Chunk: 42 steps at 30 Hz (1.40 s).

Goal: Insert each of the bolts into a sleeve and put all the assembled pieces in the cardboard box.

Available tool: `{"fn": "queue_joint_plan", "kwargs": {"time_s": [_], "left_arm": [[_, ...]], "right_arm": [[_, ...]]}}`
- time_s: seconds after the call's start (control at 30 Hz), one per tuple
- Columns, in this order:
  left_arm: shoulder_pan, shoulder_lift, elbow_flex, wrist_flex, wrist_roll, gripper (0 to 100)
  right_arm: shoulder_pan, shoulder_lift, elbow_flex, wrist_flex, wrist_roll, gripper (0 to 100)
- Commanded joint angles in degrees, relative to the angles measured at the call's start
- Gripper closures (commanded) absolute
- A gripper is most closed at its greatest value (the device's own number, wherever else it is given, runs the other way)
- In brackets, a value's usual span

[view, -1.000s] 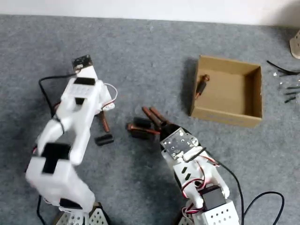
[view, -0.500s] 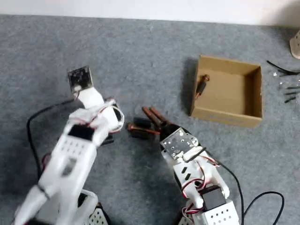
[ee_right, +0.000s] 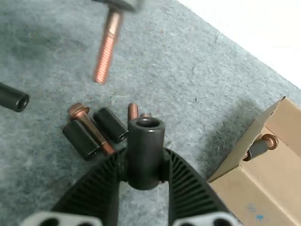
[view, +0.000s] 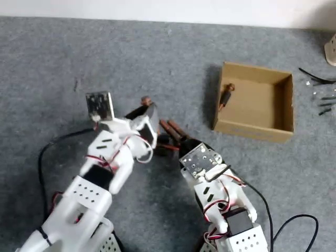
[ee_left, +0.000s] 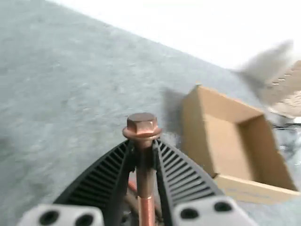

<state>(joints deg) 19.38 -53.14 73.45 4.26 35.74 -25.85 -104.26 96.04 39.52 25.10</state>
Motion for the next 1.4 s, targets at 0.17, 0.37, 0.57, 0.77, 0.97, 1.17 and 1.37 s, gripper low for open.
{"fn": "queue_joint_plan", "kwargs": {"time_s": [0.17,0.37,0.57,0.77,0.97,1.17,1.37], "left_arm": [[2.77,-2.15,8.66,-23.65,10.73,99],[2.77,-2.33,7.16,-23.74,13.80,99],[4.88,-2.24,7.87,-23.74,15.82,99],[7.25,-2.33,8.31,-24.09,16.18,99],[8.84,-2.33,8.31,-24.00,16.00,99],[9.80,-2.33,10.15,-23.82,15.91,99],[9.80,-2.33,11.38,-23.65,15.91,99]], "right_arm": [[-1.01,-1.10,5.23,-4.70,-0.09,99.3],[-1.01,-1.10,5.23,-4.79,0.00,99.3],[-1.01,-1.10,5.32,-4.79,0.00,99.2],[-1.63,-1.01,5.32,-4.70,1.85,99.1],[-1.71,-1.01,5.32,-4.70,1.85,99.1],[-1.45,-1.01,5.32,-4.79,1.85,99.3],[-1.36,-1.01,5.32,-4.79,1.85,99.3]]}}
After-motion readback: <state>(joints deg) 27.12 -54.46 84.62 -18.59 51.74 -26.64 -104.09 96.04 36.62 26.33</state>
